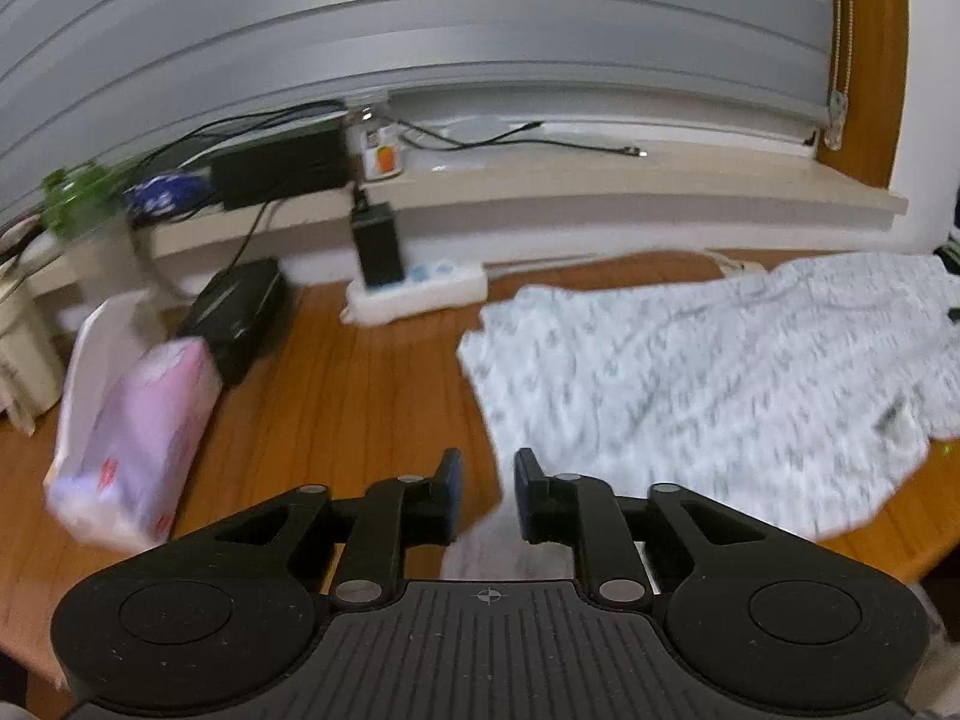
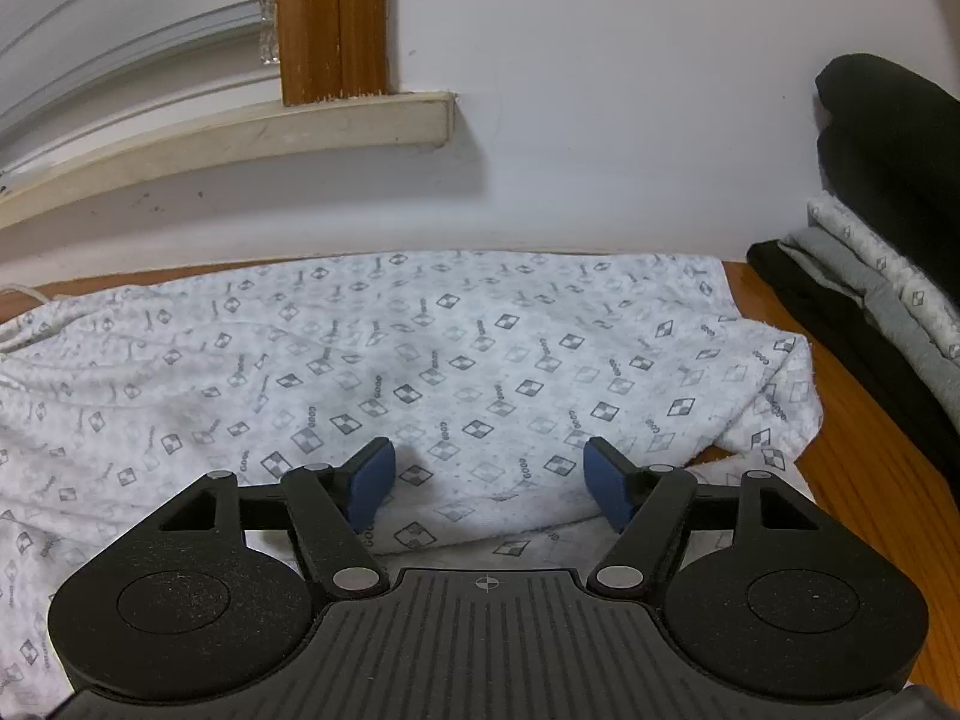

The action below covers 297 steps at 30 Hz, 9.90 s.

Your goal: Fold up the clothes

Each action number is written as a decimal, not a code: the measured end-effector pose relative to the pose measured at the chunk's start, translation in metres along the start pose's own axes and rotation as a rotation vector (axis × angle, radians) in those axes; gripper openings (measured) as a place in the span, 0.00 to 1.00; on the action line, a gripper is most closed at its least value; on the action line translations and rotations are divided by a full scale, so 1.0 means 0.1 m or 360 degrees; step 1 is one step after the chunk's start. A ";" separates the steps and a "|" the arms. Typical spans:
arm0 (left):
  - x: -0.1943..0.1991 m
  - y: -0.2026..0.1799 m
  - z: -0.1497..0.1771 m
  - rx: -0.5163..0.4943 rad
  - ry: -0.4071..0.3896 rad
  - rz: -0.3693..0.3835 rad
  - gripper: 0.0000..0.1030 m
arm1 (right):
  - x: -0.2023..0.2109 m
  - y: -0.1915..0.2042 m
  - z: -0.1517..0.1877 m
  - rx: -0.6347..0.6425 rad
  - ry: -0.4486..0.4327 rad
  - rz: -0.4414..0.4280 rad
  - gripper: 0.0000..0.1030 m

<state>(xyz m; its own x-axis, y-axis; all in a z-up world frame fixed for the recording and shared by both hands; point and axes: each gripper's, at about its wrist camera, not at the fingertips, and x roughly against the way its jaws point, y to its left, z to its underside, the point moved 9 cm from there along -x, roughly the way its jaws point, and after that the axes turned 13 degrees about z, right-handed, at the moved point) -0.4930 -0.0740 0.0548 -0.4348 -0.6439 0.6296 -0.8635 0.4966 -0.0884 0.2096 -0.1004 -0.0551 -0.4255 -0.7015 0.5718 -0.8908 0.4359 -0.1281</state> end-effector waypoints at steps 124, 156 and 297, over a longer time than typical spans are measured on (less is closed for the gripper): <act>-0.27 -0.23 0.66 0.0089 -0.0069 0.0158 0.58 | 0.92 4.18 -0.69 0.0883 -0.0441 -0.0735 0.22; -0.46 -0.11 0.16 0.0255 -0.0277 0.0138 0.53 | 2.01 5.05 0.24 0.1112 -0.0195 -0.1546 0.03; -1.64 -3.01 -0.10 -0.0648 0.0281 0.0933 0.41 | 0.32 0.11 0.28 0.0295 -0.0115 -0.0180 0.46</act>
<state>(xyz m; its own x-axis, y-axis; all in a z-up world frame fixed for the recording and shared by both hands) -0.1598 -0.1122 -0.0139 -0.7188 -0.1197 0.6849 -0.3234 0.9296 -0.1769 0.1819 -0.1336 -0.0611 -0.3259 -0.7812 0.5324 -0.9446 0.2459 -0.2173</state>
